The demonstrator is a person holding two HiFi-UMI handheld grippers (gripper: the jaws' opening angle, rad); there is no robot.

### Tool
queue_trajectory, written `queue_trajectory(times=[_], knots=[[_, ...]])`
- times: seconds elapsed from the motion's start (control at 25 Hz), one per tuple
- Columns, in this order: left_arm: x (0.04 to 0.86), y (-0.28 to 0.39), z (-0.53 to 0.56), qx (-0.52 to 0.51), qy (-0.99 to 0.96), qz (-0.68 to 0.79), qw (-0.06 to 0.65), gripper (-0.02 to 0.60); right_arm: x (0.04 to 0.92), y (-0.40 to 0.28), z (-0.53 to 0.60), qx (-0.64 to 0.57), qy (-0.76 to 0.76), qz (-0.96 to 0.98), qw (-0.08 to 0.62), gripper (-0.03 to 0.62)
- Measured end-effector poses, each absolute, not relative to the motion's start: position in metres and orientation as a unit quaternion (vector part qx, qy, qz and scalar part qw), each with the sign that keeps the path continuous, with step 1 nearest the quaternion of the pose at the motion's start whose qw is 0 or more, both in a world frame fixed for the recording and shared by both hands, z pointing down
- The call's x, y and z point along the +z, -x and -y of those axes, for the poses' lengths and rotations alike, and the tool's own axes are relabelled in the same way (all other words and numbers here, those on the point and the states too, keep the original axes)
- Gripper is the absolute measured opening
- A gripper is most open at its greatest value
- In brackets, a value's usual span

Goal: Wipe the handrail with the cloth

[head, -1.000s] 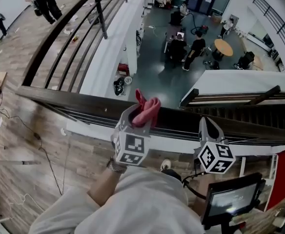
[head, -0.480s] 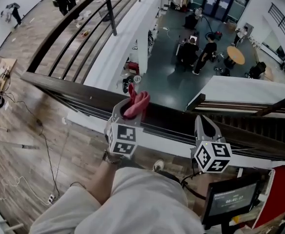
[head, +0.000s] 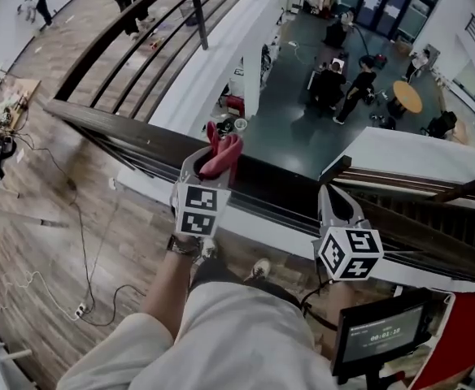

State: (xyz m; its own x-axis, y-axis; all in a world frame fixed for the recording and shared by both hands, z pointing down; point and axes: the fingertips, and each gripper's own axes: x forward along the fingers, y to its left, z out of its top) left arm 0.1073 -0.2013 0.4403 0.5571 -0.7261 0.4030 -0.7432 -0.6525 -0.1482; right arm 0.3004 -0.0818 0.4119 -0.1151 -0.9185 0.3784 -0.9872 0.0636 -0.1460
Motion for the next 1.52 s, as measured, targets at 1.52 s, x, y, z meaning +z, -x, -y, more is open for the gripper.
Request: queue_trajectory(times=[1.52], knots=[[0.453, -0.150, 0.181, 0.212, -0.895, 0.390, 0.048, 0.123, 0.406, -0.328, 0.075, 0.168, -0.674, 0.713, 0.095, 0.003]])
